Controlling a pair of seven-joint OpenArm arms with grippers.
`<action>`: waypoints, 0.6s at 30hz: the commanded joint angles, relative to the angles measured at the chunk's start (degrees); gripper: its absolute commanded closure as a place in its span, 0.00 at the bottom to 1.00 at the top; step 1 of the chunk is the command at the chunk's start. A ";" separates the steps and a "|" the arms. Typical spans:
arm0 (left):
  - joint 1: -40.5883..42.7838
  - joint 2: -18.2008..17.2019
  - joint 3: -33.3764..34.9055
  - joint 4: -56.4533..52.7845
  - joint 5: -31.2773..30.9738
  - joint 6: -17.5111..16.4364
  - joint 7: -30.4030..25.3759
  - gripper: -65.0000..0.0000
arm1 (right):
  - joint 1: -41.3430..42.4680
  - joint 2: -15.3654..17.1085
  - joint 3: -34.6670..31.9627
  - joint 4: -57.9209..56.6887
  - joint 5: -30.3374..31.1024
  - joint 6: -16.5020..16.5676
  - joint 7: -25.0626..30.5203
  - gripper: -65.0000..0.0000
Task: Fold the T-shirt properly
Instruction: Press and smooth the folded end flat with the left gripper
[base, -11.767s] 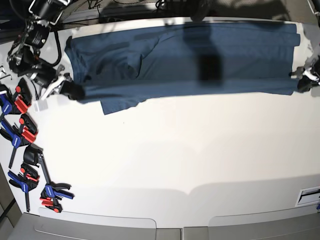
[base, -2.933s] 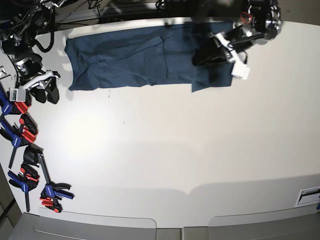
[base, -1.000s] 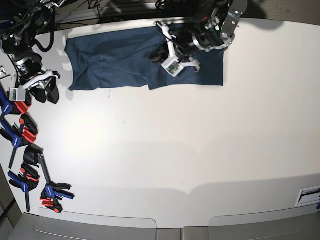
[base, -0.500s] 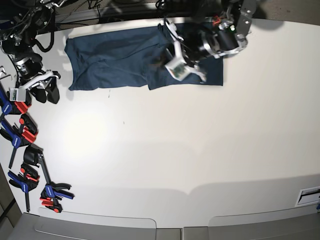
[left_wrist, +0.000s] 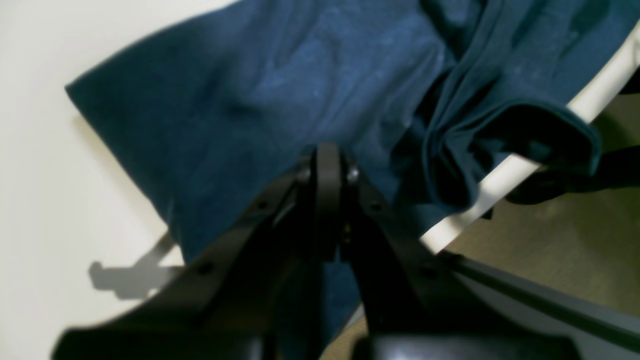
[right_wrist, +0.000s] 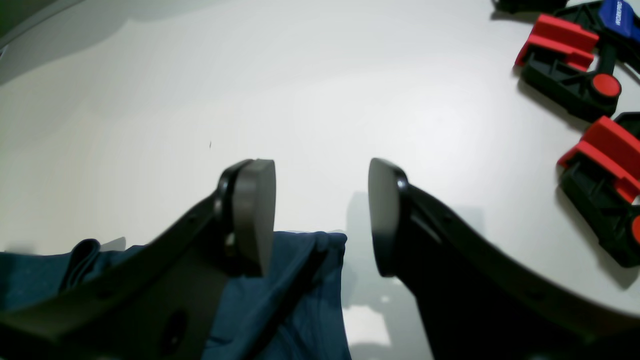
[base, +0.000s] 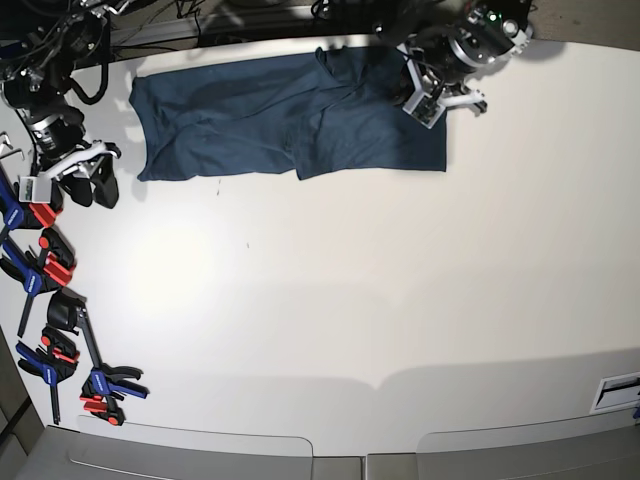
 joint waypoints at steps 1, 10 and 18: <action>0.02 -0.17 0.35 1.03 -0.55 0.17 -1.53 1.00 | 0.46 0.98 0.20 1.14 1.44 0.22 1.53 0.57; -2.51 1.40 11.37 -3.93 1.62 0.22 -4.42 1.00 | 0.46 0.98 0.20 1.14 1.44 0.20 1.88 0.57; -5.88 1.90 18.51 -0.96 -9.99 -20.50 -6.62 1.00 | 0.46 0.98 0.20 1.14 1.44 0.22 1.86 0.57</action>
